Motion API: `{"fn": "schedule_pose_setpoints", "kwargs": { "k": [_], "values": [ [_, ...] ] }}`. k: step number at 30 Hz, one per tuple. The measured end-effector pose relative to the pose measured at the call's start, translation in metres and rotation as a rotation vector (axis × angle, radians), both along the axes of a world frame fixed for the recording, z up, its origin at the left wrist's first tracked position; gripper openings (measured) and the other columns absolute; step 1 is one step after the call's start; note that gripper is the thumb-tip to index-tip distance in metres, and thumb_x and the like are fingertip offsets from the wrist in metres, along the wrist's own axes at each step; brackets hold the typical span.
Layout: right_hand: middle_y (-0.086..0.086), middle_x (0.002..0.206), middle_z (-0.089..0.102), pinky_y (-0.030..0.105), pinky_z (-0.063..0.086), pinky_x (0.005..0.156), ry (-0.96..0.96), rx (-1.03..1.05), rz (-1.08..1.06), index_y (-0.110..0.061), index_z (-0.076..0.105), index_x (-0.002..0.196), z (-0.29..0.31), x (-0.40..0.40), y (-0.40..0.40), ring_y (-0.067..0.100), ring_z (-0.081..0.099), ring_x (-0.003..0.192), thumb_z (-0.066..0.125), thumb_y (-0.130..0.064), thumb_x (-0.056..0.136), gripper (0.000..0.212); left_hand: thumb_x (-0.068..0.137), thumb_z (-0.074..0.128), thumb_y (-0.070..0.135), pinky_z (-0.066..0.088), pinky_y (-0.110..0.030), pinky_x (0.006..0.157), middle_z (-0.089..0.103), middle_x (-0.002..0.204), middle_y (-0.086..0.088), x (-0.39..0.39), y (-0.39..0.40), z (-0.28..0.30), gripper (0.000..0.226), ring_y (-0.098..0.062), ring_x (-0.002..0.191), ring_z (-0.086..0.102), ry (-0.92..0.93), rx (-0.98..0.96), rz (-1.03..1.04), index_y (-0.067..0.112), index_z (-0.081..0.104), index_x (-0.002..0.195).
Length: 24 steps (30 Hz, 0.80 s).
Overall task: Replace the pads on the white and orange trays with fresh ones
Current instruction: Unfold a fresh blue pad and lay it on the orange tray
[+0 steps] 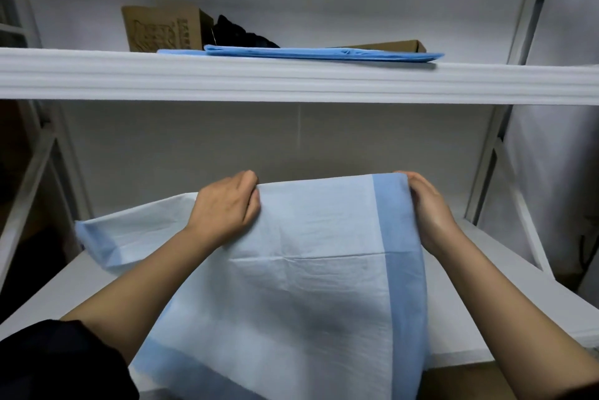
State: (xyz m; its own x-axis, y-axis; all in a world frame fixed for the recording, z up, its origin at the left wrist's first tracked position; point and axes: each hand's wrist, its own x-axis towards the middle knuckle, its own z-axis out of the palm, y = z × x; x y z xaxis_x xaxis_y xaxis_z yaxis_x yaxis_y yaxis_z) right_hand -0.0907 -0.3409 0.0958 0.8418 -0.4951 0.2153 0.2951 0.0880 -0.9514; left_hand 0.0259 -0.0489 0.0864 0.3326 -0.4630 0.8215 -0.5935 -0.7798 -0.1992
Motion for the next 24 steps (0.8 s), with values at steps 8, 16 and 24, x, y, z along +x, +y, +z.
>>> {"fn": "schedule_pose_setpoints", "kwargs": {
  "k": [8, 16, 24],
  "values": [
    [0.000, 0.101, 0.067, 0.035, 0.054, 0.082, 0.031, -0.362, -0.210, -0.021, 0.055, 0.122, -0.006, 0.001, -0.020, 0.008, 0.064, 0.083, 0.064, -0.015, 0.088, 0.036, 0.086, 0.035, 0.026, 0.030, -0.027, 0.041, 0.052, 0.058, -0.004, -0.001, -0.025, 0.013, 0.024, -0.025, 0.048, 0.051, -0.088, 0.035, -0.024, 0.012, 0.048, 0.072],
    [0.000, 0.113, 0.063, 0.032, 0.025, 0.100, -0.207, -1.464, -0.427, -0.016, 0.060, 0.116, -0.015, 0.025, 0.050, 0.019, 0.052, 0.107, 0.034, -0.033, 0.087, 0.043, 0.081, 0.039, 0.027, 0.035, -0.026, 0.042, 0.055, 0.061, -0.002, -0.009, -0.077, 0.008, 0.019, -0.023, 0.054, 0.055, -0.099, 0.078, -0.126, 0.015, 0.051, 0.071],
    [-0.003, 0.075, 0.043, 0.037, 0.033, 0.076, -0.087, -1.463, -0.365, -0.019, 0.035, 0.081, -0.019, 0.054, 0.067, 0.026, 0.051, 0.075, 0.016, -0.032, 0.080, 0.023, 0.084, 0.038, 0.040, 0.032, -0.020, 0.039, 0.059, 0.060, 0.000, 0.002, -0.056, 0.003, 0.031, -0.020, 0.051, 0.058, -0.132, 0.082, -0.080, 0.016, 0.054, 0.071]
  ]
}}
